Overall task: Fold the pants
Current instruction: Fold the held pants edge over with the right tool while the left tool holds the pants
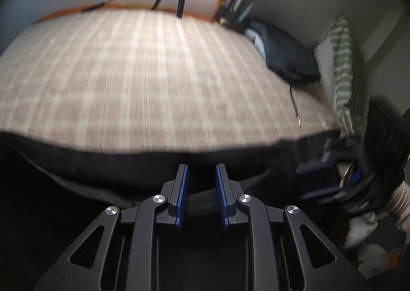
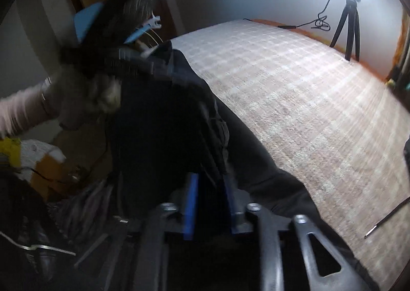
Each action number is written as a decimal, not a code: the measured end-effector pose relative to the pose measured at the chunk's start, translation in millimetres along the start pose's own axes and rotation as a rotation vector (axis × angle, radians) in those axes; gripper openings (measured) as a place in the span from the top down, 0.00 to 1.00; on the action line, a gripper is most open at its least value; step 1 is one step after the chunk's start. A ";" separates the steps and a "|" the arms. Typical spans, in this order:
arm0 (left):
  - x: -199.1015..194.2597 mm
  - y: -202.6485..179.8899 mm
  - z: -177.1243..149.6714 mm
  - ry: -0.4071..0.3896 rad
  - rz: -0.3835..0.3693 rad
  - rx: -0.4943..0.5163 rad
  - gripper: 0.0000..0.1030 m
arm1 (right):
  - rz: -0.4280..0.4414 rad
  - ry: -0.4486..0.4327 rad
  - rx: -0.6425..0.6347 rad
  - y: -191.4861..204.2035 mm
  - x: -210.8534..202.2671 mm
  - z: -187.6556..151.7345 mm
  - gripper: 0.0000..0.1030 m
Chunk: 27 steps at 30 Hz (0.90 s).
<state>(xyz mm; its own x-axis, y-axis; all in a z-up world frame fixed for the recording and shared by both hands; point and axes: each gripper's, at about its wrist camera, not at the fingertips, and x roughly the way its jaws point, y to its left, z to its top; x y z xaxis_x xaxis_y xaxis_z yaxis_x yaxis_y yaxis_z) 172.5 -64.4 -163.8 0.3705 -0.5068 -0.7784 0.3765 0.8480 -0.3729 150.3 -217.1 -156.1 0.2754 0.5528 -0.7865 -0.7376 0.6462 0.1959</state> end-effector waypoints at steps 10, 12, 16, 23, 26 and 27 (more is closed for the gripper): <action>-10.1 2.3 -13.2 -0.036 0.014 -0.015 0.81 | 0.042 0.024 0.014 -4.8 10.5 33.4 0.46; -16.2 4.7 -12.5 -0.052 0.032 -0.007 0.81 | 0.050 0.075 0.025 -4.1 33.4 38.3 0.64; -57.9 23.8 -18.3 -0.160 0.105 -0.031 0.81 | 0.053 0.062 0.077 -15.4 45.3 44.9 0.90; -94.8 108.9 -36.8 -0.218 0.349 -0.190 0.81 | -0.065 -0.019 0.011 -25.6 18.3 70.7 0.94; -90.4 140.4 -41.1 -0.205 0.390 -0.280 0.81 | -0.187 0.039 0.021 -50.3 41.4 86.5 0.94; -89.8 147.3 -43.2 -0.202 0.396 -0.303 0.81 | -0.211 0.062 0.025 -55.8 48.8 88.8 0.93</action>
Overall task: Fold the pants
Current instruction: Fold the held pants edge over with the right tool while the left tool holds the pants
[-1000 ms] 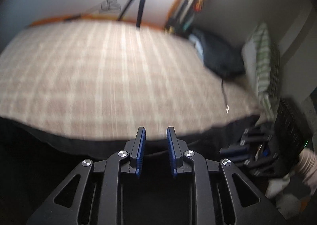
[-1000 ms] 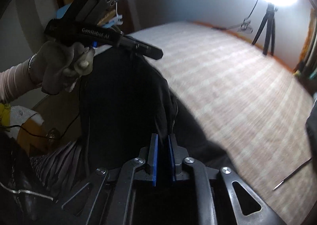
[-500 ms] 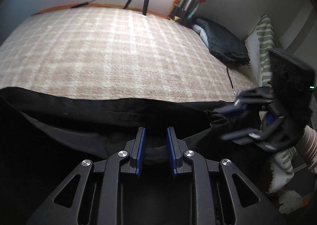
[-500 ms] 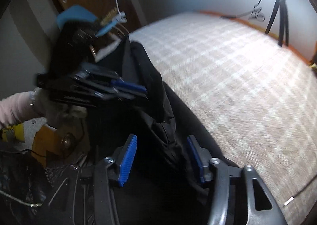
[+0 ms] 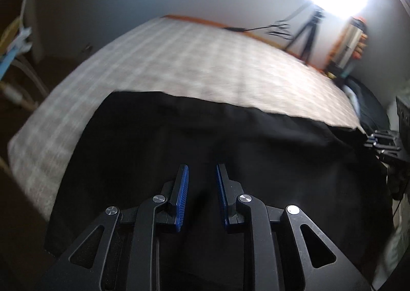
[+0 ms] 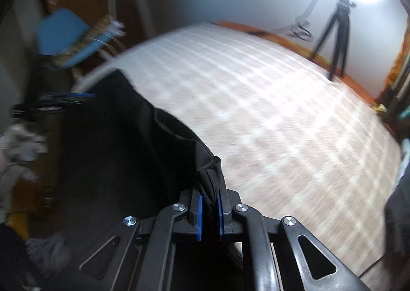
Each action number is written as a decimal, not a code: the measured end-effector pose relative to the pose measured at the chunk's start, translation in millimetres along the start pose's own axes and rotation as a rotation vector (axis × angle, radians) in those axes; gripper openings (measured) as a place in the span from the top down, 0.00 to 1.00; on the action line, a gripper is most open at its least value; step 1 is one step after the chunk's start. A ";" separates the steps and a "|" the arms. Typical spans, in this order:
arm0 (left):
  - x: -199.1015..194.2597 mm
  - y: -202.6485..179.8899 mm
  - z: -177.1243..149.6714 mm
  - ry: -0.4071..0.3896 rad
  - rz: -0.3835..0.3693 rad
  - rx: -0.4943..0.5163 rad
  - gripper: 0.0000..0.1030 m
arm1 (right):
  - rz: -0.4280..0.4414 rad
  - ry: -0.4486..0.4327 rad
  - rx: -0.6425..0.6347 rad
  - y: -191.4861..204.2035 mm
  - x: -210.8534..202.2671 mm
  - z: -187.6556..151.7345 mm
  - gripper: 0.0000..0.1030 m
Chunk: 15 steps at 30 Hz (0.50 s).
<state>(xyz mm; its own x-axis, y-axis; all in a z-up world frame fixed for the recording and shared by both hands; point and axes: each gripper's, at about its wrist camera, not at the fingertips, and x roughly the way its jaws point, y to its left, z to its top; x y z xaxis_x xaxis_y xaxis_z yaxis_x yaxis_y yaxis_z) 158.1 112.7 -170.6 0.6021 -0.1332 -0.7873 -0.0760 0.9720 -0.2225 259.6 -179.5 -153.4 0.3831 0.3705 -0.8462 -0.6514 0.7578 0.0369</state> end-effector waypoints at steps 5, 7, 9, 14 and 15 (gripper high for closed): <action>-16.0 26.3 -4.4 -0.027 0.024 -0.065 0.81 | -0.115 0.069 -0.084 3.6 26.8 3.7 0.76; -32.2 45.5 -6.3 -0.048 0.018 -0.120 0.81 | -0.159 0.075 -0.052 -0.8 24.8 5.5 0.57; -53.0 64.6 -12.6 -0.068 0.013 -0.174 0.79 | -0.168 0.072 -0.010 -10.7 13.6 5.3 0.50; -94.3 99.5 -35.4 -0.097 0.020 -0.273 0.43 | -0.168 -0.016 0.087 -13.3 -27.9 3.8 0.42; -96.9 103.1 -39.1 -0.092 0.014 -0.285 0.43 | -0.145 -0.035 0.107 -9.3 -37.1 2.5 0.40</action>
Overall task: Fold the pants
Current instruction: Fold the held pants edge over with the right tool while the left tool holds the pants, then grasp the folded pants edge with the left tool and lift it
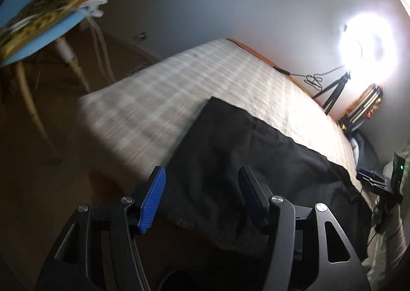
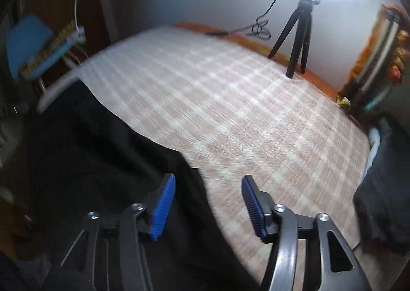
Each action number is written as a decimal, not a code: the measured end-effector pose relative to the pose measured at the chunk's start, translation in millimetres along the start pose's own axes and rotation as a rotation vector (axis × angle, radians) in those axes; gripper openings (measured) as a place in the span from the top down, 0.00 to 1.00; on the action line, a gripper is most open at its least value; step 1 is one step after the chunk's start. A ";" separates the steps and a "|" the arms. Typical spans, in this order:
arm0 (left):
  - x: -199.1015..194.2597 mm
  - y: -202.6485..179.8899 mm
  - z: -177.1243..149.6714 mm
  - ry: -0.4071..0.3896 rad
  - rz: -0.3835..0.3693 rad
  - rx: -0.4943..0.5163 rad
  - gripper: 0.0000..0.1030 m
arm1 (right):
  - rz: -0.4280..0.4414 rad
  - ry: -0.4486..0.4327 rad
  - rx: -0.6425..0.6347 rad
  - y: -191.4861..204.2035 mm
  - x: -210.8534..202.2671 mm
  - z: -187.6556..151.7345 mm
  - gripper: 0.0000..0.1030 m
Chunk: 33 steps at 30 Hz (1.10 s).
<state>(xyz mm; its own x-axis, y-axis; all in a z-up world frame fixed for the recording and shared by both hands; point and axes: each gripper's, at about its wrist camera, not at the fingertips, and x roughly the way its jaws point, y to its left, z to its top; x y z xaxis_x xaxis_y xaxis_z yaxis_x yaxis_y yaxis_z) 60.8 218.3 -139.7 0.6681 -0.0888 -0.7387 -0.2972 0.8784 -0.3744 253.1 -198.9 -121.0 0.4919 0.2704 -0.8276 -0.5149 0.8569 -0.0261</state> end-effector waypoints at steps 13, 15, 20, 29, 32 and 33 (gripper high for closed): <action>43.3 52.5 -38.5 0.097 -0.199 -0.362 0.43 | 0.142 -0.073 0.147 38.8 -63.1 -50.3 0.31; 49.4 49.8 -43.7 0.097 -0.221 -0.386 0.45 | 0.134 -0.073 0.153 37.5 -64.6 -50.7 0.31; 53.5 37.5 -49.8 0.055 -0.234 -0.390 0.77 | 0.148 -0.075 0.191 32.2 -65.8 -45.2 0.31; 33.3 15.8 -44.8 -0.052 -0.133 -0.328 0.90 | 0.156 -0.063 0.134 48.0 -60.8 -31.8 0.31; 27.2 0.8 -36.4 -0.098 -0.126 -0.248 0.91 | 0.167 -0.059 0.118 54.0 -57.3 -26.0 0.31; 30.7 -3.2 -32.7 -0.091 -0.118 -0.219 0.91 | 0.174 -0.059 0.116 55.4 -56.3 -24.2 0.31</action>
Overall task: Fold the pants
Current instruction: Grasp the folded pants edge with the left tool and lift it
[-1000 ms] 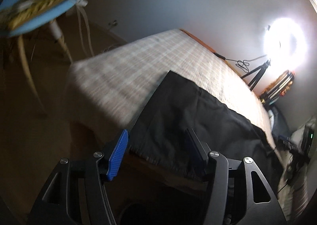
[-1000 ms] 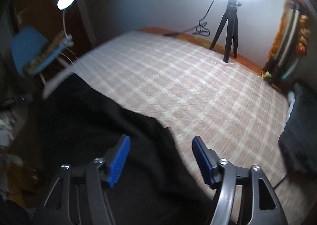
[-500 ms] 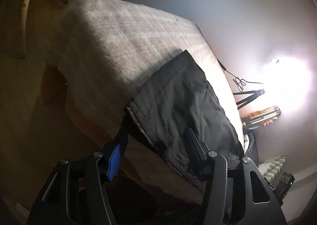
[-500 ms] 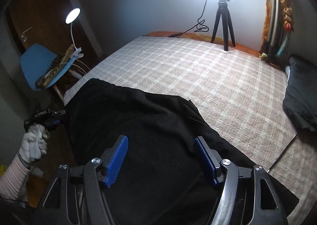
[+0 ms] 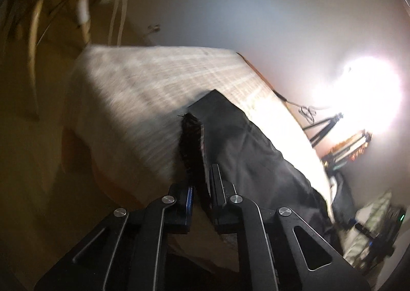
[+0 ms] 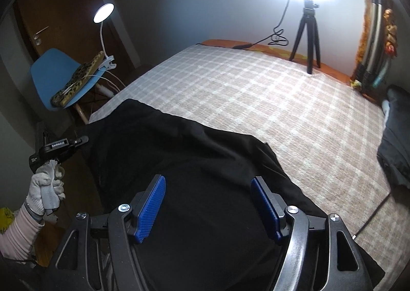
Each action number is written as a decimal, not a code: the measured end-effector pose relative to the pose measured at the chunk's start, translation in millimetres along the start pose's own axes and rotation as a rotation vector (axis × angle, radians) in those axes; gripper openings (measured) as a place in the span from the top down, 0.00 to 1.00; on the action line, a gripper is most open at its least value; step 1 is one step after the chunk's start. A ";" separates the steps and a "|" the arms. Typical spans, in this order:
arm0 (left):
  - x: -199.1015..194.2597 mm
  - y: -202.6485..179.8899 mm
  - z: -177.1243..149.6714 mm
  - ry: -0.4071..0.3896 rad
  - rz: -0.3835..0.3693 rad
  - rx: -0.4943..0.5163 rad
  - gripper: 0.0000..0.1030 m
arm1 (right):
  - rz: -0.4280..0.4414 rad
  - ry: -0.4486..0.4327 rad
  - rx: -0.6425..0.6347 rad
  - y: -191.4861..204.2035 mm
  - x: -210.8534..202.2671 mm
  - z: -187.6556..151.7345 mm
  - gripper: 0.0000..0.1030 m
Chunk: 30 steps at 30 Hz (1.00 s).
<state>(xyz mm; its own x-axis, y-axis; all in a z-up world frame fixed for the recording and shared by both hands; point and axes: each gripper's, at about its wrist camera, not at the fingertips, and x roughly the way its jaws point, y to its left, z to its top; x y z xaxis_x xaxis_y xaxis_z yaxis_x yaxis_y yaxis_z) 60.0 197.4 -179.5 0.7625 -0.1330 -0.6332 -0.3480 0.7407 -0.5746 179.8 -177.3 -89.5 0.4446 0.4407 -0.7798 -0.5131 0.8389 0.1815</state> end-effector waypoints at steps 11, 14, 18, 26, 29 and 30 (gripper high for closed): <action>11.3 -2.3 8.4 -0.032 -0.015 0.018 0.93 | 0.060 0.044 -0.054 32.3 19.2 28.7 0.29; 4.5 -34.9 4.6 -0.054 -0.047 0.154 0.93 | 0.100 0.065 -0.032 39.0 33.2 44.4 0.24; 0.9 -78.7 -8.0 -0.053 -0.082 0.340 0.93 | 0.158 0.100 0.009 45.4 57.2 67.7 0.20; 18.3 -119.3 -37.5 0.025 -0.133 0.515 0.93 | 0.351 0.183 0.130 58.1 122.4 105.0 0.19; 21.0 -120.2 -45.1 0.052 -0.154 0.513 0.93 | 0.385 0.228 0.175 63.1 150.8 104.6 0.19; 22.1 -120.3 -46.1 0.057 -0.159 0.507 0.93 | 0.396 0.245 0.189 63.3 159.6 103.8 0.19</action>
<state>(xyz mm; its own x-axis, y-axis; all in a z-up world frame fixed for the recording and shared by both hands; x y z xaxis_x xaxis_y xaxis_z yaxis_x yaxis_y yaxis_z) 93.5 75.0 -148.3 0.7487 -0.2950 -0.5937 0.0877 0.9318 -0.3523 294.5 -20.7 -140.3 0.0460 0.6680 -0.7427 -0.4554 0.6757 0.5796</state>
